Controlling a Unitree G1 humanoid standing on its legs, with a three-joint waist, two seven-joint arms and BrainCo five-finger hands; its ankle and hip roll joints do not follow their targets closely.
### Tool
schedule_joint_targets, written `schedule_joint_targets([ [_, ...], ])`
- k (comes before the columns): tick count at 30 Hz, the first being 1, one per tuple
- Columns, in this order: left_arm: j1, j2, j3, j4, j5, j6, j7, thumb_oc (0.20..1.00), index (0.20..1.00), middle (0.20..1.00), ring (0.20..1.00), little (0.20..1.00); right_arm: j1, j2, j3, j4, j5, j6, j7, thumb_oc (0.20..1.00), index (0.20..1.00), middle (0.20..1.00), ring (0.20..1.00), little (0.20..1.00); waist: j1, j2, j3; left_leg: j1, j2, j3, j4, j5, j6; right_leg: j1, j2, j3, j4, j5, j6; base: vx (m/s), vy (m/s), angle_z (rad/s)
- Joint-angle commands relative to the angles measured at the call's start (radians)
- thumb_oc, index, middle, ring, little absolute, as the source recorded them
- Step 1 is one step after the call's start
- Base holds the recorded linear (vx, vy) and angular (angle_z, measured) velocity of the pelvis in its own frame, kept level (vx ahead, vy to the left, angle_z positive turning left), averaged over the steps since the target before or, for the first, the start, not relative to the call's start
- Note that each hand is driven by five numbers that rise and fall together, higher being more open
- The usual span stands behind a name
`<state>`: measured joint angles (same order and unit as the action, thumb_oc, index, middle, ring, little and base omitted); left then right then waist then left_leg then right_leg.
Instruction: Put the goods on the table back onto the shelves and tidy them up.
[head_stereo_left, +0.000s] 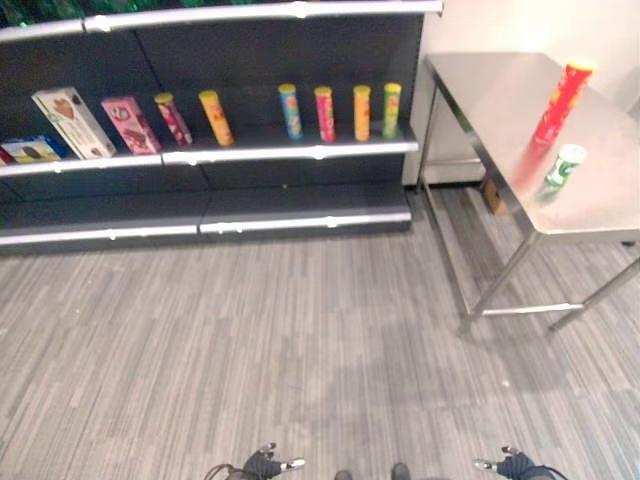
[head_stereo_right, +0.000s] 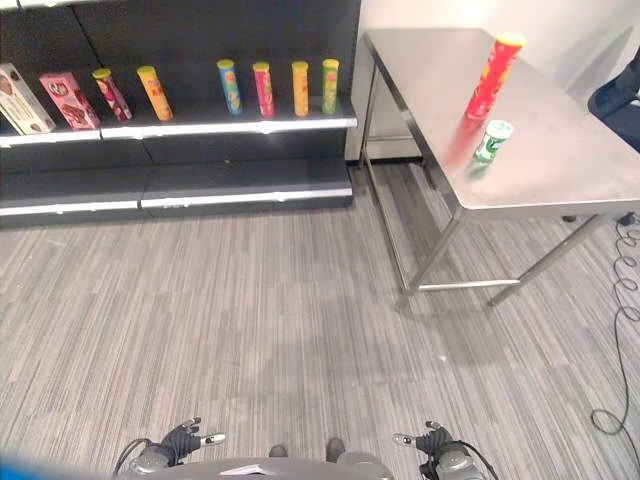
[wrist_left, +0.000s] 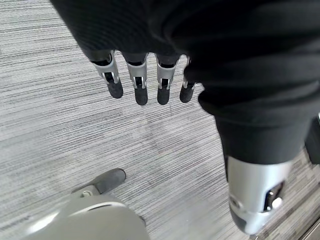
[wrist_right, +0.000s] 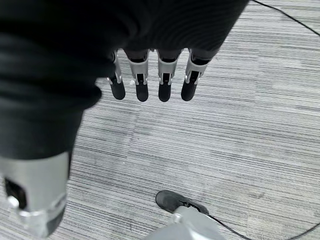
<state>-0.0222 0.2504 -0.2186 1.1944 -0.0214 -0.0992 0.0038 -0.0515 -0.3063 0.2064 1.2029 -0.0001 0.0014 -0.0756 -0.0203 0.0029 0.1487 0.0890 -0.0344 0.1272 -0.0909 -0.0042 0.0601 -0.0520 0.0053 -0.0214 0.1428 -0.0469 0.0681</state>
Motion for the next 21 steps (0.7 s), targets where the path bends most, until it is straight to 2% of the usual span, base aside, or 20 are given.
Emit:
schedule_joint_targets([
  [1, -0.028, 0.034, 0.017, 0.033, -0.003, -0.007, 0.017, 1.0, 1.0, 1.0, 1.0, 1.0, -0.012, 0.0, 0.027, 0.035, -0.01, -0.005, 0.004, 1.0, 1.0, 1.0, 1.0, 1.0, 0.0, -0.029, 0.002, 0.008, -0.029, -0.124, 0.054, -0.09, -0.001, -0.085, -0.126, 0.025, 0.231, 0.06, 0.098, 0.03, 0.115, -0.02],
  [3, -0.034, 0.039, 0.014, 0.034, -0.003, -0.006, 0.016, 1.0, 1.0, 1.0, 1.0, 1.0, -0.012, 0.001, 0.028, 0.031, -0.003, -0.006, 0.002, 1.0, 1.0, 1.0, 1.0, 1.0, -0.009, -0.023, 0.019, 0.022, -0.028, -0.126, 0.044, -0.092, 0.005, -0.144, -0.117, 0.031, 0.331, 0.094, 0.088, 0.07, 0.107, 0.12],
  [4, -0.036, 0.041, 0.011, 0.037, -0.001, -0.007, 0.015, 1.0, 1.0, 1.0, 1.0, 1.0, -0.007, 0.003, 0.025, 0.034, 0.002, -0.007, 0.0, 1.0, 1.0, 1.0, 1.0, 1.0, -0.018, -0.015, 0.027, 0.039, -0.022, -0.131, 0.036, -0.101, 0.004, -0.199, -0.098, 0.027, 0.352, 0.08, 0.075, 0.16, 0.07, 0.11],
  [5, -0.036, 0.043, 0.011, 0.037, 0.0, -0.008, 0.015, 1.0, 1.0, 1.0, 1.0, 1.0, -0.003, 0.002, 0.025, 0.032, 0.004, -0.008, 0.001, 1.0, 1.0, 1.0, 1.0, 1.0, -0.025, -0.014, 0.027, 0.053, -0.021, -0.138, 0.029, -0.107, 0.0, -0.218, -0.082, 0.024, 0.323, 0.067, 0.071, 0.23, 0.037, -0.02],
  [6, -0.04, 0.044, 0.009, 0.04, 0.0, -0.01, 0.014, 1.0, 1.0, 1.0, 1.0, 1.0, -0.003, 0.001, 0.024, 0.031, 0.008, -0.009, 0.0, 1.0, 1.0, 1.0, 1.0, 1.0, -0.035, -0.013, 0.031, 0.067, -0.023, -0.144, 0.025, -0.117, -0.003, -0.235, -0.063, 0.019, 0.263, 0.062, 0.068, 0.31, -0.036, -0.06],
  [7, -0.049, 0.045, 0.005, 0.042, 0.005, -0.01, 0.017, 1.0, 1.0, 1.0, 1.0, 1.0, -0.001, -0.003, 0.02, 0.032, 0.01, -0.007, -0.001, 1.0, 1.0, 1.0, 1.0, 1.0, -0.054, -0.021, 0.037, 0.093, -0.036, -0.163, 0.02, -0.138, -0.007, -0.237, -0.045, 0.008, 0.094, 0.091, 0.078, 0.47, -0.069, 0.14],
  [8, -0.055, 0.044, 0.001, 0.046, 0.014, -0.011, 0.016, 1.0, 1.0, 1.0, 1.0, 1.0, 0.005, -0.005, 0.013, 0.034, 0.009, -0.002, -0.001, 1.0, 1.0, 1.0, 1.0, 1.0, -0.077, -0.029, 0.041, 0.131, -0.047, -0.188, 0.017, -0.164, -0.014, -0.256, -0.035, -0.006, -0.089, 0.152, 0.098, 0.49, -0.082, 0.24],
  [9, -0.055, 0.044, 0.002, 0.047, 0.018, -0.011, 0.014, 1.0, 1.0, 1.0, 1.0, 1.0, 0.008, -0.006, 0.01, 0.034, 0.007, 0.0, -0.001, 1.0, 1.0, 1.0, 1.0, 1.0, -0.085, -0.029, 0.041, 0.15, -0.047, -0.196, 0.015, -0.174, -0.019, -0.262, -0.031, -0.017, -0.143, 0.165, 0.108, 0.46, -0.062, 0.31],
  [11, -0.056, 0.041, 0.005, 0.05, 0.019, -0.01, 0.012, 1.0, 1.0, 1.0, 1.0, 1.0, 0.017, -0.011, 0.001, 0.033, 0.0, 0.0, -0.003, 1.0, 1.0, 1.0, 1.0, 1.0, -0.091, -0.032, 0.039, 0.183, -0.052, -0.203, 0.013, -0.194, -0.029, -0.27, -0.04, -0.08, -0.187, 0.181, 0.12, 0.32, -0.045, 0.38],
  [14, -0.046, 0.03, 0.001, 0.058, 0.036, -0.015, 0.01, 1.0, 1.0, 1.0, 1.0, 1.0, 0.04, -0.012, -0.003, 0.032, -0.002, -0.005, 0.0, 1.0, 1.0, 1.0, 1.0, 1.0, -0.097, -0.035, 0.003, 0.225, -0.045, -0.221, 0.004, -0.228, -0.037, -0.226, -0.038, -0.106, -0.204, 0.206, 0.091, 0.32, -0.098, 0.36],
  [16, -0.044, 0.025, -0.006, 0.059, 0.041, -0.013, 0.01, 1.0, 1.0, 1.0, 1.0, 1.0, 0.047, -0.022, -0.006, 0.026, 0.0, -0.008, 0.0, 1.0, 1.0, 1.0, 1.0, 1.0, -0.106, -0.028, -0.012, 0.232, -0.018, -0.221, 0.014, -0.226, -0.055, -0.21, -0.028, -0.111, -0.184, 0.213, 0.077, 0.32, -0.121, 0.44],
  [19, -0.047, 0.022, -0.023, 0.03, 0.03, -0.016, 0.002, 1.0, 1.0, 1.0, 1.0, 1.0, 0.059, -0.039, -0.02, 0.012, 0.015, -0.014, 0.001, 1.0, 1.0, 1.0, 1.0, 1.0, -0.119, -0.012, -0.043, 0.232, 0.04, -0.218, 0.052, -0.169, -0.111, -0.204, -0.017, -0.134, -0.146, 0.188, 0.054, 0.32, -0.15, 0.63],
  [20, -0.049, 0.021, -0.029, 0.02, 0.024, -0.016, 0.001, 1.0, 1.0, 1.0, 1.0, 1.0, 0.056, -0.045, -0.022, 0.013, 0.024, -0.016, -0.001, 1.0, 1.0, 1.0, 1.0, 1.0, -0.123, -0.007, -0.054, 0.209, 0.063, -0.222, 0.121, -0.125, -0.139, -0.182, -0.003, -0.141, -0.146, 0.164, 0.038, 0.25, -0.132, 0.37],
  [21, -0.049, 0.02, -0.029, 0.02, 0.024, -0.016, 0.001, 1.0, 1.0, 1.0, 1.0, 1.0, 0.056, -0.046, -0.022, 0.013, 0.024, -0.016, -0.001, 1.0, 1.0, 1.0, 1.0, 1.0, -0.124, -0.006, -0.054, 0.208, 0.064, -0.223, 0.123, -0.126, -0.139, -0.182, -0.002, -0.142, -0.146, 0.164, 0.038, 0.32, -0.162, 0.27],
])
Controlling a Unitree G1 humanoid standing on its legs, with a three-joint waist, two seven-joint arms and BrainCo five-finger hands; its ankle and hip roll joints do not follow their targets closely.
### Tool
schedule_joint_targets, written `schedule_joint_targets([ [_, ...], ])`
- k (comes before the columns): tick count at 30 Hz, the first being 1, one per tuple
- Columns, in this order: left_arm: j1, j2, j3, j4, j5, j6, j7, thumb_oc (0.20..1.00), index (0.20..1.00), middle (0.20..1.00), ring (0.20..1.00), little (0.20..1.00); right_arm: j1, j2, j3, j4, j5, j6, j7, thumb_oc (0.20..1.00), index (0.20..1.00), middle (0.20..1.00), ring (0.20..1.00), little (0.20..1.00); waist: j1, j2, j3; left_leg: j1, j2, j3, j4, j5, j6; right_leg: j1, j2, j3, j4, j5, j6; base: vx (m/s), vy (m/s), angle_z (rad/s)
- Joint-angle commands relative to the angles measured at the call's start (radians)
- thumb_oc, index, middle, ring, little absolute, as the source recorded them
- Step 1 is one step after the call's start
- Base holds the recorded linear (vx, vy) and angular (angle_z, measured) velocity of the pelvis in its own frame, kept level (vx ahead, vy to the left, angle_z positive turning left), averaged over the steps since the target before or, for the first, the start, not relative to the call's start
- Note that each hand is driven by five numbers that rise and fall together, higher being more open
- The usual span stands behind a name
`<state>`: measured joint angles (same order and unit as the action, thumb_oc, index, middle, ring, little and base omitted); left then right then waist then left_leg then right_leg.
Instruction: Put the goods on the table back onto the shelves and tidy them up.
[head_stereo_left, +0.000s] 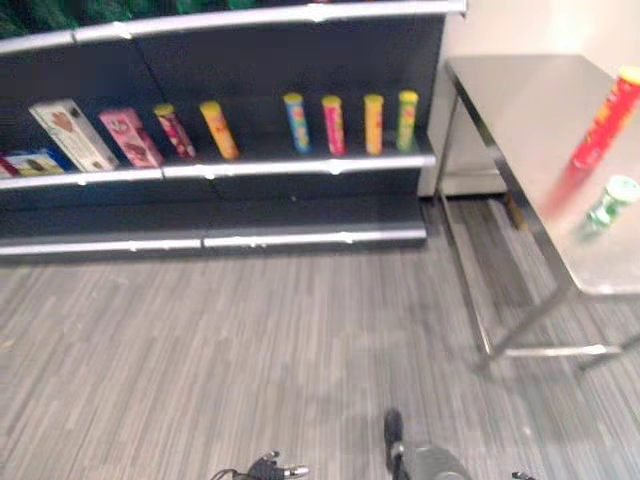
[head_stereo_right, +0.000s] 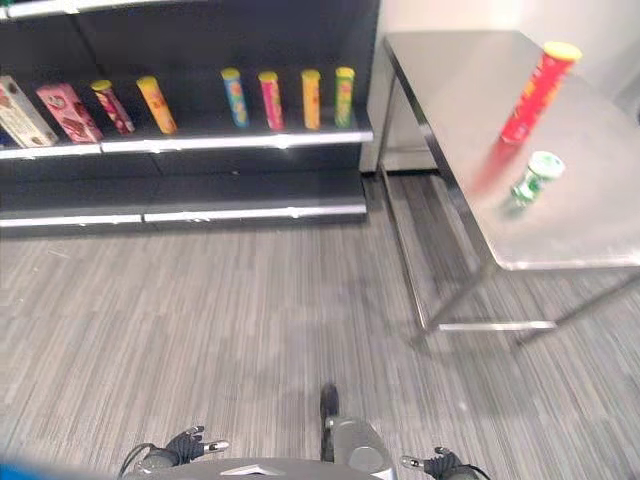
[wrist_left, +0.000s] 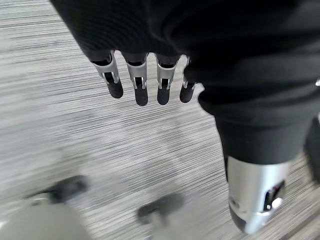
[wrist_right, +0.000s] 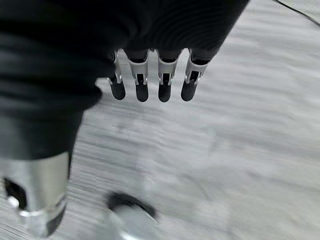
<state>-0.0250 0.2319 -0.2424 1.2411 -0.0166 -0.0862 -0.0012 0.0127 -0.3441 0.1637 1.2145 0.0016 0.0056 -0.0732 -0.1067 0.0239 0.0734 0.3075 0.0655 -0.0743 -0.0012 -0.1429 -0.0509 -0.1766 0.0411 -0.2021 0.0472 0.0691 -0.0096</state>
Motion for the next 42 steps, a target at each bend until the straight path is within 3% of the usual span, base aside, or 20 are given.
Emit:
schedule_joint_targets([
  [1, -0.046, 0.034, -0.006, -0.018, 0.022, -0.024, 0.007, 1.0, 1.0, 1.0, 1.0, 1.0, -0.015, -0.01, 0.023, 0.009, 0.027, -0.019, -0.004, 1.0, 1.0, 1.0, 1.0, 1.0, -0.036, -0.027, 0.016, -0.033, -0.02, -0.003, 0.123, 0.067, -0.059, -0.012, -0.021, 0.031, -0.065, 0.018, 0.098, 0.16, -0.076, 0.26],
  [3, -0.042, 0.032, -0.002, -0.016, 0.018, -0.022, 0.007, 1.0, 1.0, 1.0, 1.0, 1.0, -0.015, -0.01, 0.026, 0.012, 0.029, -0.02, -0.003, 1.0, 1.0, 1.0, 1.0, 1.0, -0.032, -0.028, 0.017, -0.05, -0.018, 0.006, 0.191, 0.105, -0.075, 0.016, -0.011, 0.034, -0.072, 0.006, 0.086, 0.2, -0.095, -0.02],
  [5, -0.035, 0.032, 0.006, -0.012, 0.013, -0.017, 0.006, 1.0, 1.0, 1.0, 1.0, 1.0, -0.02, -0.008, 0.034, 0.019, 0.03, -0.021, 0.0, 1.0, 1.0, 1.0, 1.0, 1.0, -0.017, -0.044, 0.025, -0.12, -0.024, 0.013, 0.374, 0.181, -0.083, 0.078, -0.003, 0.05, -0.094, -0.019, 0.059, 0.23, -0.125, -0.25],
  [6, -0.038, 0.035, 0.01, -0.02, 0.008, -0.014, 0.007, 1.0, 1.0, 1.0, 1.0, 1.0, -0.026, -0.007, 0.037, 0.017, 0.031, -0.022, 0.0, 1.0, 1.0, 1.0, 1.0, 1.0, 0.002, -0.065, 0.047, -0.19, -0.053, -0.004, 0.515, 0.226, -0.078, 0.108, -0.012, 0.068, -0.102, -0.026, 0.045, 0.16, -0.116, -0.28],
  [8, -0.041, 0.036, 0.009, -0.022, 0.005, -0.012, 0.011, 1.0, 1.0, 1.0, 1.0, 1.0, -0.032, -0.009, 0.039, 0.018, 0.032, -0.021, -0.005, 1.0, 1.0, 1.0, 1.0, 1.0, 0.01, -0.078, 0.062, -0.235, -0.069, 0.002, 0.595, 0.231, -0.066, 0.129, -0.02, 0.077, -0.11, -0.028, 0.041, 0.1, -0.077, -0.37],
  [9, -0.046, 0.04, 0.011, -0.028, -0.011, -0.014, 0.02, 1.0, 1.0, 1.0, 1.0, 1.0, -0.043, -0.013, 0.049, 0.027, 0.032, -0.013, -0.009, 1.0, 1.0, 1.0, 1.0, 1.0, 0.038, -0.103, 0.093, -0.35, -0.055, 0.05, 0.652, 0.154, -0.022, 0.169, -0.038, 0.105, -0.116, -0.048, 0.042, 0.15, -0.053, -0.43],
  [10, -0.045, 0.039, 0.012, -0.032, -0.017, -0.014, 0.019, 1.0, 1.0, 1.0, 1.0, 1.0, -0.044, -0.011, 0.052, 0.029, 0.032, -0.011, -0.009, 1.0, 1.0, 1.0, 1.0, 1.0, 0.048, -0.108, 0.094, -0.374, -0.043, 0.069, 0.628, 0.144, -0.011, 0.184, -0.042, 0.111, -0.117, -0.055, 0.045, 0.28, -0.016, -0.29],
  [11, -0.045, 0.039, 0.013, -0.032, -0.016, -0.017, 0.02, 1.0, 1.0, 1.0, 1.0, 1.0, -0.045, -0.009, 0.052, 0.033, 0.03, -0.011, -0.012, 1.0, 1.0, 1.0, 1.0, 1.0, 0.061, -0.12, 0.103, -0.418, -0.011, 0.093, 0.484, 0.092, 0.001, 0.205, -0.062, 0.129, -0.12, -0.065, 0.059, 0.17, 0.042, -0.42],
  [12, -0.045, 0.039, 0.013, -0.032, -0.016, -0.017, 0.02, 1.0, 1.0, 1.0, 1.0, 1.0, -0.045, -0.009, 0.052, 0.033, 0.03, -0.011, -0.012, 1.0, 1.0, 1.0, 1.0, 1.0, 0.065, -0.12, 0.107, -0.41, -0.01, 0.096, 0.482, 0.09, 0.001, 0.21, -0.061, 0.132, -0.12, -0.066, 0.06, 0.25, 0.126, -0.59],
  [14, -0.04, 0.039, 0.008, -0.022, -0.013, -0.02, 0.023, 1.0, 1.0, 1.0, 1.0, 1.0, -0.043, -0.006, 0.055, 0.037, 0.024, -0.011, -0.017, 1.0, 1.0, 1.0, 1.0, 1.0, 0.096, -0.098, 0.113, -0.437, 0.002, 0.052, 0.172, 0.145, -0.02, 0.249, -0.052, 0.164, -0.129, -0.098, 0.074, 0.2, 0.132, -0.65],
  [16, -0.04, 0.039, 0.008, -0.022, -0.013, -0.02, 0.023, 1.0, 1.0, 1.0, 1.0, 1.0, -0.043, -0.006, 0.055, 0.037, 0.024, -0.011, -0.017, 1.0, 1.0, 1.0, 1.0, 1.0, 0.094, -0.099, 0.111, -0.436, 0.001, 0.052, 0.166, 0.15, -0.02, 0.247, -0.054, 0.163, -0.129, -0.097, 0.074, 0.12, 0.074, -0.33],
  [17, -0.042, 0.035, 0.008, -0.007, -0.016, -0.025, 0.027, 1.0, 1.0, 1.0, 1.0, 1.0, -0.04, -0.004, 0.055, 0.048, 0.021, -0.014, -0.024, 1.0, 1.0, 1.0, 1.0, 1.0, 0.113, -0.078, 0.105, -0.462, -0.004, -0.058, 0.039, 0.23, -0.041, 0.27, -0.037, 0.192, -0.132, -0.116, 0.08, 0.39, 0.277, -0.68],
  [18, -0.036, 0.025, 0.013, 0.016, -0.02, -0.023, 0.028, 1.0, 1.0, 1.0, 1.0, 1.0, -0.032, -0.003, 0.047, 0.059, 0.01, -0.013, -0.023, 1.0, 1.0, 1.0, 1.0, 1.0, 0.113, -0.051, 0.089, -0.422, -0.002, -0.125, -0.079, 0.252, -0.063, 0.297, -0.032, 0.235, -0.121, -0.142, 0.088, 0.39, 0.276, -0.82],
  [23, -0.025, 0.029, 0.013, 0.025, -0.005, -0.023, 0.026, 1.0, 1.0, 1.0, 1.0, 1.0, -0.018, 0.008, 0.028, 0.068, 0.007, -0.006, -0.017, 1.0, 1.0, 1.0, 1.0, 1.0, 0.103, -0.043, 0.052, -0.359, -0.008, -0.064, -0.086, 0.234, -0.052, 0.296, -0.078, 0.258, -0.109, -0.147, 0.115, 0.18, 0.253, -0.9],
  [28, -0.043, 0.059, 0.012, 0.017, 0.013, -0.026, 0.032, 1.0, 1.0, 1.0, 1.0, 1.0, -0.027, 0.02, -0.007, 0.08, 0.035, 0.005, -0.017, 1.0, 1.0, 1.0, 1.0, 1.0, 0.075, -0.048, 0.029, -0.31, -0.068, 0.053, -0.072, 0.154, 0.025, 0.238, -0.16, 0.343, -0.057, -0.126, 0.18, 0.1, 0.335, -0.79],
  [33, -0.051, 0.071, 0.014, 0.017, 0.021, -0.022, 0.029, 1.0, 1.0, 1.0, 1.0, 1.0, -0.025, 0.018, -0.041, 0.074, 0.067, 0.003, -0.017, 1.0, 1.0, 1.0, 1.0, 1.0, 0.059, -0.043, 0.042, -0.291, -0.084, 0.09, -0.065, 0.126, 0.05, 0.174, -0.159, 0.365, 0.07, -0.124, 0.195, 0.04, 0.167, -0.41],
  [38, -0.053, 0.088, 0.02, 0.018, 0.025, -0.02, 0.029, 1.0, 1.0, 1.0, 1.0, 1.0, -0.02, 0.006, -0.066, 0.076, 0.089, 0.001, -0.027, 1.0, 1.0, 1.0, 1.0, 1.0, 0.04, -0.041, 0.078, -0.258, -0.077, 0.126, -0.078, 0.113, 0.06, 0.086, -0.146, 0.324, 0.193, -0.078, 0.21, 0.01, 0.079, -0.4],
  [39, -0.051, 0.092, 0.019, 0.018, 0.029, -0.02, 0.028, 1.0, 1.0, 1.0, 1.0, 1.0, -0.011, 0.003, -0.073, 0.078, 0.091, 0.0, -0.029, 1.0, 1.0, 1.0, 1.0, 1.0, 0.037, -0.043, 0.079, -0.247, -0.077, 0.132, -0.081, 0.106, 0.059, 0.079, -0.15, 0.303, 0.179, -0.073, 0.208, 0.09, -0.02, -0.39],
  [40, -0.051, 0.103, 0.022, 0.017, 0.033, -0.019, 0.029, 1.0, 1.0, 1.0, 1.0, 1.0, 0.007, -0.012, -0.103, 0.099, 0.1, 0.003, -0.033, 1.0, 1.0, 1.0, 1.0, 1.0, 0.033, -0.053, 0.078, -0.237, -0.076, 0.146, -0.083, 0.09, 0.055, 0.068, -0.164, 0.234, 0.058, -0.049, 0.194, 0.09, -0.02, -0.28],
  [42, -0.056, 0.107, 0.021, 0.019, 0.032, -0.018, 0.029, 1.0, 1.0, 1.0, 1.0, 1.0, 0.009, -0.016, -0.11, 0.105, 0.107, 0.004, -0.036, 1.0, 1.0, 1.0, 1.0, 1.0, 0.032, -0.055, 0.081, -0.241, -0.075, 0.147, -0.081, 0.09, 0.055, 0.064, -0.166, 0.216, 0.034, -0.041, 0.19, 0.06, -0.042, -0.19],
])
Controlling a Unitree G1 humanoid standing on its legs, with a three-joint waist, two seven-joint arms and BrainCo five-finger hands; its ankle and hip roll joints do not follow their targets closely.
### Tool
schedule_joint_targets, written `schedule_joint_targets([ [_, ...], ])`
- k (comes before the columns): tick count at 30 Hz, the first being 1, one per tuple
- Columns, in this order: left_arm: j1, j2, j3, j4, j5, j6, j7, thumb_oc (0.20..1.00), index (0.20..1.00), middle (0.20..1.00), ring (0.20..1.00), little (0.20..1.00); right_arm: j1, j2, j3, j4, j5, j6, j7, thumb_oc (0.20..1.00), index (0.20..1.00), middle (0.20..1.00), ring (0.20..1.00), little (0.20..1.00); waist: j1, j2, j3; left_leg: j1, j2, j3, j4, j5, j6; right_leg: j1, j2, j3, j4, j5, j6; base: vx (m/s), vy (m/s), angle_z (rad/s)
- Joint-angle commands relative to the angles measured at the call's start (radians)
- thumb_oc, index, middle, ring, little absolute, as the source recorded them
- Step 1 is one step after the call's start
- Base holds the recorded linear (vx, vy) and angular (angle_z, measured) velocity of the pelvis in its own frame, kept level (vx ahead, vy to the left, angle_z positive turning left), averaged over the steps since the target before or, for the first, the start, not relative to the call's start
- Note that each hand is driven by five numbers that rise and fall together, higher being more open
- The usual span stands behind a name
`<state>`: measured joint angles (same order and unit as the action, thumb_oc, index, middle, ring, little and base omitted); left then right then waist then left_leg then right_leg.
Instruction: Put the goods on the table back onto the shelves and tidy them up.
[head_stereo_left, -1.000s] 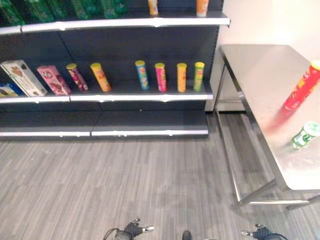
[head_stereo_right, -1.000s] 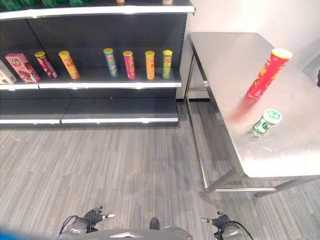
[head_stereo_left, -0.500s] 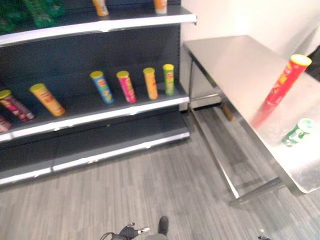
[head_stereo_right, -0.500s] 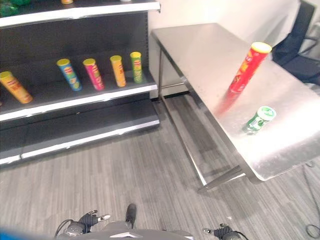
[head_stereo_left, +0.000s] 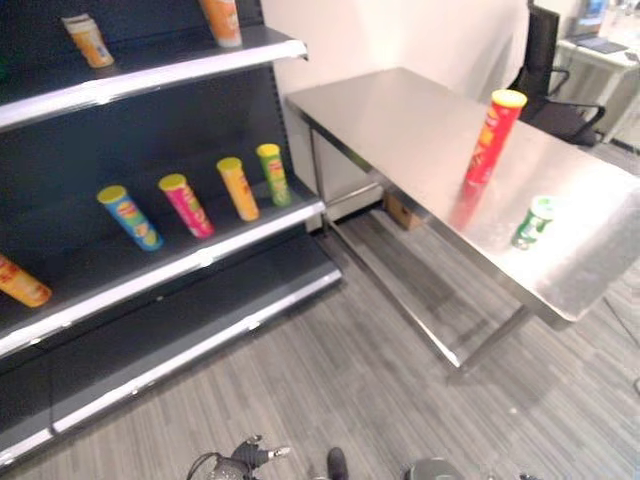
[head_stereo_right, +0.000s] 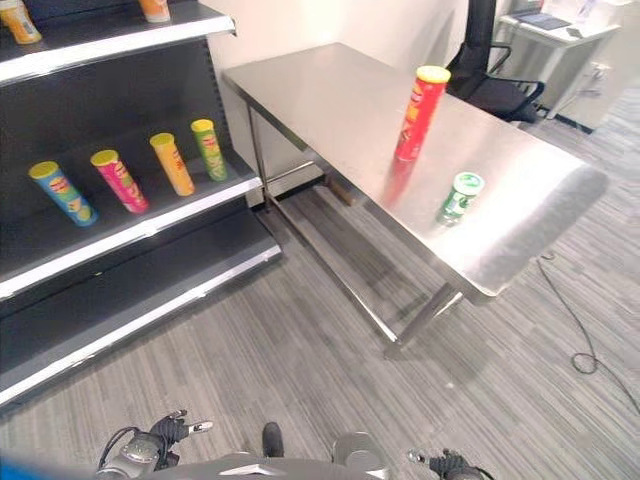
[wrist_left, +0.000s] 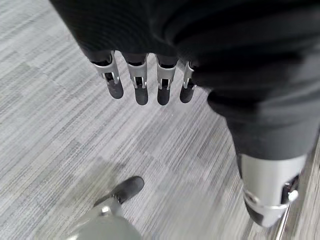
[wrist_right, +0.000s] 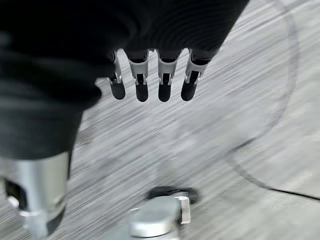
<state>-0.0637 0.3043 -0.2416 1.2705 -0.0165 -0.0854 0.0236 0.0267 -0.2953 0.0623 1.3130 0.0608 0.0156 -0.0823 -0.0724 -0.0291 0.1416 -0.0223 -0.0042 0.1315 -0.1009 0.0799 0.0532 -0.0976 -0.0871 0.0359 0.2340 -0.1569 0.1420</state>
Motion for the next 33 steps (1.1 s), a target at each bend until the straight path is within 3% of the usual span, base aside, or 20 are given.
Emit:
schedule_joint_targets([
  [1, -0.019, 0.032, 0.024, -0.008, 0.031, -0.019, 0.005, 1.0, 1.0, 1.0, 1.0, 1.0, 0.002, -0.072, -0.022, 0.011, 0.057, -0.006, -0.03, 1.0, 1.0, 1.0, 1.0, 1.0, -0.004, -0.005, 0.009, 0.086, -0.005, -0.055, 0.024, -0.136, -0.051, 0.0, -0.043, -0.032, -0.181, 0.187, 0.048, 0.04, -0.035, -0.09],
  [6, -0.014, 0.024, 0.026, -0.005, 0.027, -0.022, 0.002, 1.0, 1.0, 1.0, 1.0, 1.0, 0.0, -0.098, -0.045, -0.016, 0.084, -0.019, -0.04, 1.0, 1.0, 1.0, 1.0, 1.0, 0.0, -0.015, -0.001, 0.105, 0.017, -0.028, 0.015, -0.155, -0.065, -0.006, -0.041, -0.074, -0.176, 0.193, 0.051, 0.1, -0.126, -0.28],
  [11, -0.034, 0.026, 0.003, -0.013, 0.038, -0.03, 0.005, 1.0, 1.0, 1.0, 1.0, 1.0, 0.012, -0.094, -0.032, -0.023, 0.089, -0.027, -0.04, 1.0, 1.0, 1.0, 1.0, 1.0, -0.024, -0.026, 0.014, 0.136, 0.071, -0.04, 0.023, -0.164, -0.11, -0.047, -0.011, -0.008, -0.239, 0.216, 0.042, 0.17, -0.228, -0.34],
  [14, -0.038, 0.015, 0.011, -0.023, 0.013, -0.029, 0.009, 1.0, 1.0, 1.0, 1.0, 1.0, 0.024, -0.089, -0.036, -0.003, 0.098, -0.024, -0.04, 1.0, 1.0, 1.0, 1.0, 1.0, -0.023, -0.033, 0.006, 0.142, 0.1, -0.045, 0.042, -0.163, -0.133, -0.013, -0.003, -0.037, -0.261, 0.218, 0.028, 0.15, -0.243, 0.29],
  [16, -0.036, 0.002, 0.009, -0.048, -0.004, -0.028, 0.004, 1.0, 1.0, 1.0, 1.0, 1.0, 0.027, -0.093, -0.036, -0.008, 0.104, -0.03, -0.04, 1.0, 1.0, 1.0, 1.0, 1.0, -0.022, -0.03, -0.008, 0.144, 0.155, -0.044, 0.069, -0.159, -0.168, 0.039, 0.03, -0.08, -0.288, 0.194, 0.006, 0.19, -0.332, 0.64],
  [18, -0.036, -0.003, 0.005, -0.058, -0.007, -0.028, 0.003, 1.0, 1.0, 1.0, 1.0, 1.0, 0.027, -0.102, -0.032, -0.017, 0.107, -0.036, -0.042, 1.0, 1.0, 1.0, 1.0, 1.0, -0.018, -0.03, -0.004, 0.126, 0.178, -0.048, 0.131, -0.162, -0.179, 0.069, 0.043, -0.103, -0.294, 0.171, -0.011, 0.16, -0.264, 0.56],
  [19, -0.031, -0.011, 0.003, -0.065, -0.011, -0.028, 0.005, 1.0, 1.0, 1.0, 1.0, 1.0, 0.022, -0.109, -0.022, -0.023, 0.103, -0.039, -0.044, 1.0, 1.0, 1.0, 1.0, 1.0, -0.01, -0.03, 0.008, 0.088, 0.183, -0.067, 0.234, -0.133, -0.188, 0.1, 0.055, -0.123, -0.3, 0.155, -0.032, 0.1, -0.199, 0.53],
  [20, -0.031, -0.011, 0.003, -0.065, -0.011, -0.028, 0.005, 1.0, 1.0, 1.0, 1.0, 1.0, 0.022, -0.109, -0.022, -0.023, 0.103, -0.039, -0.044, 1.0, 1.0, 1.0, 1.0, 1.0, -0.011, -0.03, 0.008, 0.087, 0.184, -0.069, 0.238, -0.134, -0.188, 0.101, 0.055, -0.124, -0.301, 0.155, -0.032, 0.09, -0.243, 0.22],
  [22, -0.034, -0.012, 0.011, -0.074, -0.035, -0.025, 0.012, 1.0, 1.0, 1.0, 1.0, 1.0, 0.001, -0.125, -0.003, -0.055, 0.096, -0.044, -0.052, 1.0, 1.0, 1.0, 1.0, 1.0, 0.013, -0.044, 0.045, -0.008, 0.155, -0.138, 0.424, -0.084, -0.175, 0.129, 0.057, -0.13, -0.306, 0.145, -0.06, 0.02, -0.196, 0.27],
  [23, -0.034, -0.015, 0.013, -0.073, -0.04, -0.024, 0.013, 1.0, 1.0, 1.0, 1.0, 1.0, -0.002, -0.127, -0.001, -0.061, 0.099, -0.043, -0.054, 1.0, 1.0, 1.0, 1.0, 1.0, 0.015, -0.047, 0.052, -0.034, 0.149, -0.144, 0.455, -0.081, -0.169, 0.136, 0.055, -0.134, -0.307, 0.139, -0.065, 0.02, -0.111, 0.45],
  [25, -0.029, -0.025, 0.02, -0.071, -0.058, -0.026, 0.013, 1.0, 1.0, 1.0, 1.0, 1.0, -0.005, -0.131, -0.005, -0.082, 0.107, -0.045, -0.06, 1.0, 1.0, 1.0, 1.0, 1.0, 0.024, -0.049, 0.058, -0.071, 0.133, -0.117, 0.388, -0.107, -0.157, 0.154, 0.044, -0.142, -0.315, 0.126, -0.059, 0.11, 0.004, 0.28],
  [26, -0.028, -0.029, 0.018, -0.057, -0.05, -0.026, 0.015, 1.0, 1.0, 1.0, 1.0, 1.0, -0.004, -0.131, -0.008, -0.083, 0.105, -0.046, -0.064, 1.0, 1.0, 1.0, 1.0, 1.0, 0.029, -0.044, 0.05, -0.075, 0.11, -0.119, 0.271, -0.106, -0.155, 0.154, 0.041, -0.138, -0.32, 0.124, -0.049, 0.16, 0.094, 0.16],
  [30, -0.025, -0.034, 0.002, -0.038, -0.03, -0.025, 0.018, 1.0, 1.0, 1.0, 1.0, 1.0, -0.004, -0.13, -0.006, -0.072, 0.093, -0.046, -0.069, 1.0, 1.0, 1.0, 1.0, 1.0, 0.033, -0.012, 0.031, -0.056, 0.095, -0.173, 0.091, -0.052, -0.155, 0.164, 0.058, -0.115, -0.313, 0.104, -0.043, 0.16, 0.127, -0.03],
  [32, -0.012, -0.023, 0.004, -0.035, -0.011, -0.024, 0.015, 1.0, 1.0, 1.0, 1.0, 1.0, 0.022, -0.112, -0.028, -0.069, 0.095, -0.044, -0.065, 1.0, 1.0, 1.0, 1.0, 1.0, 0.011, 0.004, -0.008, 0.028, 0.093, -0.106, 0.024, -0.05, -0.154, 0.183, 0.033, -0.107, -0.306, 0.1, -0.029, 0.29, 0.268, -0.37],
  [33, -0.012, -0.023, 0.004, -0.035, -0.011, -0.024, 0.015, 1.0, 1.0, 1.0, 1.0, 1.0, 0.022, -0.112, -0.028, -0.069, 0.095, -0.043, -0.065, 1.0, 1.0, 1.0, 1.0, 1.0, 0.012, 0.004, -0.007, 0.029, 0.093, -0.105, 0.024, -0.051, -0.154, 0.183, 0.033, -0.106, -0.306, 0.1, -0.029, 0.22, 0.245, -0.23],
])
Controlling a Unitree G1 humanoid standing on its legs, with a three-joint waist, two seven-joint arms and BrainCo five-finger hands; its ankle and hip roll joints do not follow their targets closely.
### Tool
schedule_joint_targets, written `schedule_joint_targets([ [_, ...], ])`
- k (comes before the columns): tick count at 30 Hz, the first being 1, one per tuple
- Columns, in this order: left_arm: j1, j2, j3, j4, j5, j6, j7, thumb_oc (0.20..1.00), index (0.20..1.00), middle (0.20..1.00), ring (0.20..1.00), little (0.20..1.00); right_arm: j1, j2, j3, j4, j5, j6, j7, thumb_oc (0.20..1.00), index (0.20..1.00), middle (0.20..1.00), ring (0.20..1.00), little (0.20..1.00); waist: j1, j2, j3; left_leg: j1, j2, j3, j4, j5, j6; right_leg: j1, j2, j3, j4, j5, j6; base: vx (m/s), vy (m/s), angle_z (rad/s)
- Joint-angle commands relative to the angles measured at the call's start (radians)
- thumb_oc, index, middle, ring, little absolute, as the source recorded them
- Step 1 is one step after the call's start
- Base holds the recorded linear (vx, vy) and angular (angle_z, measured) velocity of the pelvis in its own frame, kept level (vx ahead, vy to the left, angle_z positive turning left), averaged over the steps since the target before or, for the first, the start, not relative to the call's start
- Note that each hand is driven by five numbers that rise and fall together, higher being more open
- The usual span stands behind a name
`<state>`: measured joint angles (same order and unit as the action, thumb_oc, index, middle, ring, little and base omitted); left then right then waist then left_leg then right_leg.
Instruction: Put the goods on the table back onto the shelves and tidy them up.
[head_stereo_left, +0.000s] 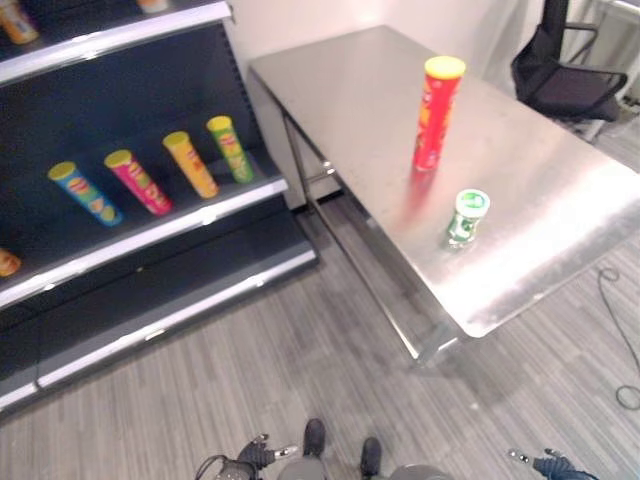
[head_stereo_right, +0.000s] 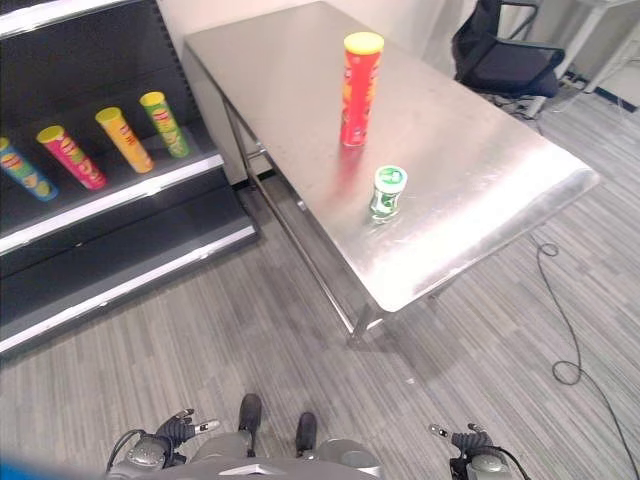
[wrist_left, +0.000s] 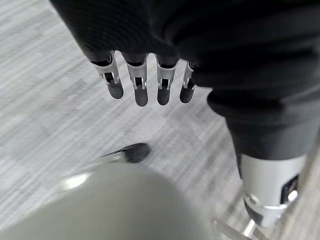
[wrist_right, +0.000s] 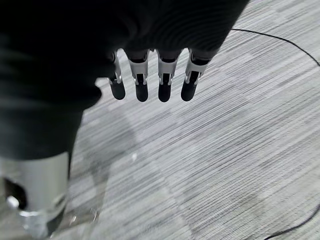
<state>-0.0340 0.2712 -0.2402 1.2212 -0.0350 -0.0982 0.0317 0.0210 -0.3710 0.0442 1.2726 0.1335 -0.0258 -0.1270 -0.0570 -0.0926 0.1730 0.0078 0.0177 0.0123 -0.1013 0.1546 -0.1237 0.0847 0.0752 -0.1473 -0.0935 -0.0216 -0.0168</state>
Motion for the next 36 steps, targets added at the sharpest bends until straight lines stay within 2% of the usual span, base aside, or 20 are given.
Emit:
schedule_joint_targets([
  [1, -0.042, 0.016, 0.007, 0.016, 0.008, -0.012, 0.006, 1.0, 1.0, 1.0, 1.0, 1.0, 0.025, -0.032, -0.013, -0.031, 0.025, -0.002, -0.02, 1.0, 1.0, 1.0, 1.0, 1.0, -0.007, 0.067, -0.043, 0.014, 0.068, 0.034, 0.018, -0.133, 0.027, 0.002, -0.14, 0.085, 0.024, -0.031, 0.139, 0.11, 0.145, -0.3],
  [4, -0.04, 0.036, 0.023, 0.004, 0.005, -0.013, 0.011, 1.0, 1.0, 1.0, 1.0, 1.0, 0.025, -0.04, -0.04, -0.093, 0.034, -0.006, -0.029, 1.0, 1.0, 1.0, 1.0, 1.0, -0.008, 0.058, -0.046, 0.037, 0.055, 0.083, 0.025, -0.165, 0.048, -0.007, -0.17, 0.118, 0.036, -0.02, 0.164, 0.12, 0.236, -0.59],
  [7, -0.032, 0.043, 0.037, 0.008, 0.014, -0.014, 0.012, 1.0, 1.0, 1.0, 1.0, 1.0, 0.047, -0.076, -0.119, -0.156, 0.062, -0.015, -0.053, 1.0, 1.0, 1.0, 1.0, 1.0, -0.019, 0.052, -0.051, 0.05, 0.042, 0.116, 0.025, -0.187, 0.064, -0.023, -0.193, 0.139, 0.054, -0.013, 0.186, 0.07, 0.201, -0.45],
  [9, -0.031, 0.044, 0.04, 0.007, 0.015, -0.014, 0.013, 1.0, 1.0, 1.0, 1.0, 1.0, 0.054, -0.087, -0.142, -0.183, 0.067, -0.018, -0.061, 1.0, 1.0, 1.0, 1.0, 1.0, -0.022, 0.052, -0.052, 0.051, 0.039, 0.118, 0.026, -0.191, 0.067, -0.026, -0.198, 0.141, 0.058, -0.012, 0.19, 0.03, 0.095, -0.12],
  [15, -0.019, 0.03, 0.068, -0.002, 0.02, -0.017, 0.018, 1.0, 1.0, 1.0, 1.0, 1.0, 0.129, -0.164, -0.314, -0.433, 0.068, -0.055, -0.13, 1.0, 1.0, 1.0, 1.0, 1.0, -0.042, 0.049, -0.059, 0.06, 0.027, 0.121, 0.025, -0.207, 0.078, -0.03, -0.216, 0.137, 0.063, -0.009, 0.205, 0.03, 0.083, -0.06],
  [17, -0.016, 0.024, 0.074, -0.002, 0.022, -0.016, 0.018, 1.0, 1.0, 1.0, 1.0, 1.0, 0.137, -0.206, -0.363, -0.514, 0.04, -0.057, -0.158, 1.0, 1.0, 1.0, 1.0, 1.0, -0.045, 0.047, -0.061, 0.062, 0.024, 0.12, 0.024, -0.21, 0.08, -0.029, -0.221, 0.132, 0.063, -0.009, 0.209, 0.02, 0.077, 0.01],
  [18, -0.014, 0.021, 0.086, -0.001, 0.023, -0.012, 0.023, 1.0, 1.0, 1.0, 1.0, 1.0, 0.14, -0.255, -0.434, -0.608, 0.01, -0.06, -0.197, 1.0, 1.0, 1.0, 1.0, 1.0, -0.046, 0.039, -0.064, 0.066, 0.022, 0.118, 0.021, -0.214, 0.082, -0.028, -0.225, 0.127, 0.062, -0.007, 0.213, 0.03, 0.066, 0.02],
  [20, -0.008, 0.017, 0.1, -0.004, 0.023, -0.01, 0.025, 1.0, 1.0, 1.0, 1.0, 1.0, 0.157, -0.284, -0.485, -0.739, -0.017, -0.058, -0.203, 1.0, 1.0, 1.0, 1.0, 1.0, -0.045, 0.035, -0.067, 0.071, 0.021, 0.118, 0.02, -0.218, 0.083, -0.027, -0.227, 0.124, 0.06, -0.005, 0.215, 0.01, 0.024, 0.01],
  [22, -0.005, 0.016, 0.103, -0.005, 0.023, -0.011, 0.024, 1.0, 1.0, 1.0, 1.0, 1.0, 0.153, -0.302, -0.498, -0.758, -0.026, -0.06, -0.209, 1.0, 1.0, 1.0, 1.0, 1.0, -0.044, 0.032, -0.068, 0.071, 0.021, 0.117, 0.019, -0.219, 0.083, -0.027, -0.228, 0.122, 0.06, -0.005, 0.216, 0.0, 0.004, 0.02],
  [23, -0.002, 0.017, 0.1, -0.003, 0.026, -0.012, 0.023, 1.0, 1.0, 1.0, 1.0, 1.0, 0.127, -0.35, -0.521, -0.802, -0.027, -0.076, -0.215, 1.0, 1.0, 1.0, 1.0, 1.0, -0.038, 0.029, -0.069, 0.073, 0.021, 0.114, 0.018, -0.219, 0.081, -0.027, -0.229, 0.117, 0.059, -0.004, 0.216, 0.0, 0.0, 0.0],
  [27, 0.012, 0.021, 0.094, -0.01, 0.029, -0.015, 0.02, 1.0, 1.0, 1.0, 1.0, 1.0, 0.081, -0.418, -0.512, -0.855, -0.03, -0.106, -0.195, 1.0, 1.0, 1.0, 1.0, 1.0, -0.021, 0.021, -0.072, 0.075, 0.023, 0.107, 0.016, -0.218, 0.078, -0.021, -0.228, 0.104, 0.053, -0.006, 0.216, 0.0, -0.014, 0.03],
  [28, 0.021, 0.027, 0.087, -0.021, 0.03, -0.018, 0.011, 1.0, 1.0, 1.0, 1.0, 1.0, 0.039, -0.475, -0.485, -0.895, -0.047, -0.116, -0.175, 1.0, 1.0, 1.0, 1.0, 1.0, -0.004, 0.015, -0.075, 0.076, 0.025, 0.104, 0.016, -0.218, 0.076, -0.016, -0.228, 0.097, 0.05, -0.006, 0.215, 0.0, -0.028, 0.11],
  [30, 0.027, 0.031, 0.083, -0.024, 0.027, -0.021, 0.008, 1.0, 1.0, 1.0, 1.0, 1.0, -0.002, -0.516, -0.45, -0.912, -0.053, -0.126, -0.155, 1.0, 1.0, 1.0, 1.0, 1.0, 0.006, 0.01, -0.076, 0.08, 0.028, 0.101, 0.015, -0.217, 0.072, -0.009, -0.227, 0.089, 0.047, -0.007, 0.212, 0.0, -0.047, 0.12],
  [31, 0.034, 0.036, 0.083, -0.031, 0.017, -0.026, 0.006, 1.0, 1.0, 1.0, 1.0, 1.0, -0.07, -0.561, -0.369, -0.924, -0.065, -0.13, -0.115, 1.0, 1.0, 1.0, 1.0, 1.0, 0.025, 0.004, -0.076, 0.084, 0.033, 0.094, 0.014, -0.213, 0.066, 0.001, -0.225, 0.076, 0.045, -0.01, 0.208, 0.0, -0.064, 0.2],
  [33, 0.041, 0.04, 0.079, -0.039, 0.006, -0.027, 0.005, 1.0, 1.0, 1.0, 1.0, 1.0, -0.153, -0.584, -0.272, -0.896, -0.067, -0.128, -0.089, 1.0, 1.0, 1.0, 1.0, 1.0, 0.039, 0.0, -0.073, 0.085, 0.038, 0.083, 0.014, -0.208, 0.06, 0.011, -0.222, 0.059, 0.044, -0.013, 0.203, -0.01, -0.07, 0.27],
  [36, 0.045, 0.042, 0.076, -0.038, 0.005, -0.027, 0.004, 1.0, 1.0, 1.0, 1.0, 1.0, -0.172, -0.59, -0.24, -0.884, -0.073, -0.124, -0.077, 1.0, 1.0, 1.0, 1.0, 1.0, 0.048, -0.002, -0.072, 0.086, 0.04, 0.081, 0.014, -0.206, 0.058, 0.013, -0.221, 0.054, 0.044, -0.014, 0.202, -0.01, -0.04, 0.11],
])
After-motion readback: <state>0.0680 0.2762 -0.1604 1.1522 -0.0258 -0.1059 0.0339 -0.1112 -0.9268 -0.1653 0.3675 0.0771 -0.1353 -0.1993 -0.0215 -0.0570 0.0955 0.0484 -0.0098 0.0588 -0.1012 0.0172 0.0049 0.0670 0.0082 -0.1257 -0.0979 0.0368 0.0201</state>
